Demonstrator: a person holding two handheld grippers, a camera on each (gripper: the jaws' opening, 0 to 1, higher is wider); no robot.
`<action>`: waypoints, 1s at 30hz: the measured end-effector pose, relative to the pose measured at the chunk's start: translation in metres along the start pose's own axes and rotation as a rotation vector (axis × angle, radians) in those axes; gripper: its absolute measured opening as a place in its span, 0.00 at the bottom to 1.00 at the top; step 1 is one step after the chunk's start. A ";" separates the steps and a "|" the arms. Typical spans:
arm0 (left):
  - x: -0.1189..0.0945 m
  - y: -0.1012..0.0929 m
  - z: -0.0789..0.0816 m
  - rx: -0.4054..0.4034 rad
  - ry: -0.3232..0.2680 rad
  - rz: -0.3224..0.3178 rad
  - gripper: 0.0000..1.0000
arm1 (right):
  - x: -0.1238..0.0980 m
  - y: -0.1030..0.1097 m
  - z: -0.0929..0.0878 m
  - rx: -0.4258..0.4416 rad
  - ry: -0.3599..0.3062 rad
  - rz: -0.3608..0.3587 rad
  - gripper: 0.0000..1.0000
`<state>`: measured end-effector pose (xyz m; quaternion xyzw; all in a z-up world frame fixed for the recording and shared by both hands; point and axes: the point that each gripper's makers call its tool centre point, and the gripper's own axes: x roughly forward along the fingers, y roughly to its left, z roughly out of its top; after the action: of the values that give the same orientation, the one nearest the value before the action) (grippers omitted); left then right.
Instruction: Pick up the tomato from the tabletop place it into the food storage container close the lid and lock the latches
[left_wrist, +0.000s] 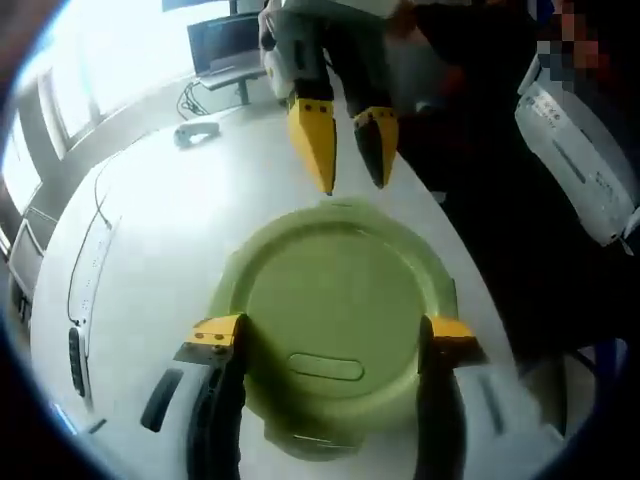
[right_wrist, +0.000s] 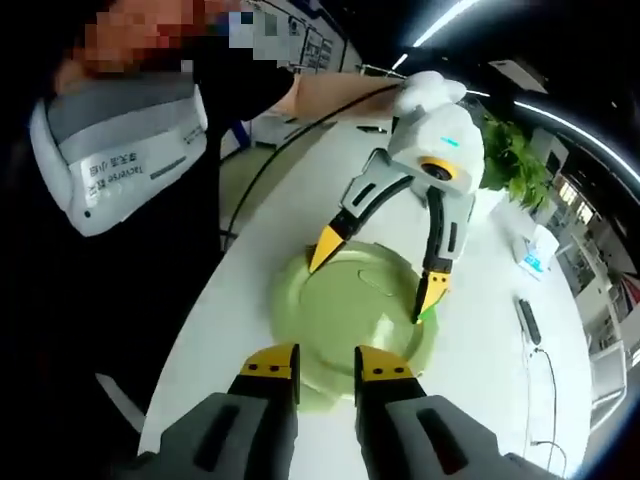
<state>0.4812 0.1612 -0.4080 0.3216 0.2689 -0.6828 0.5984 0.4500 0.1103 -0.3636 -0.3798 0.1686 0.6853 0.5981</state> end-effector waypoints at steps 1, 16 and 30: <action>0.000 0.000 0.000 0.000 0.004 0.000 0.60 | 0.001 0.000 -0.001 -0.011 0.003 0.001 0.16; 0.000 -0.001 -0.001 -0.002 0.017 0.001 0.60 | 0.011 0.014 -0.018 -0.275 0.109 0.074 0.24; 0.002 -0.003 0.001 0.004 0.024 -0.004 0.60 | 0.023 0.029 -0.028 -0.513 0.192 0.136 0.22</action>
<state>0.4781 0.1592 -0.4086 0.3305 0.2752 -0.6805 0.5933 0.4312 0.1008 -0.4052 -0.5698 0.0707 0.7050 0.4164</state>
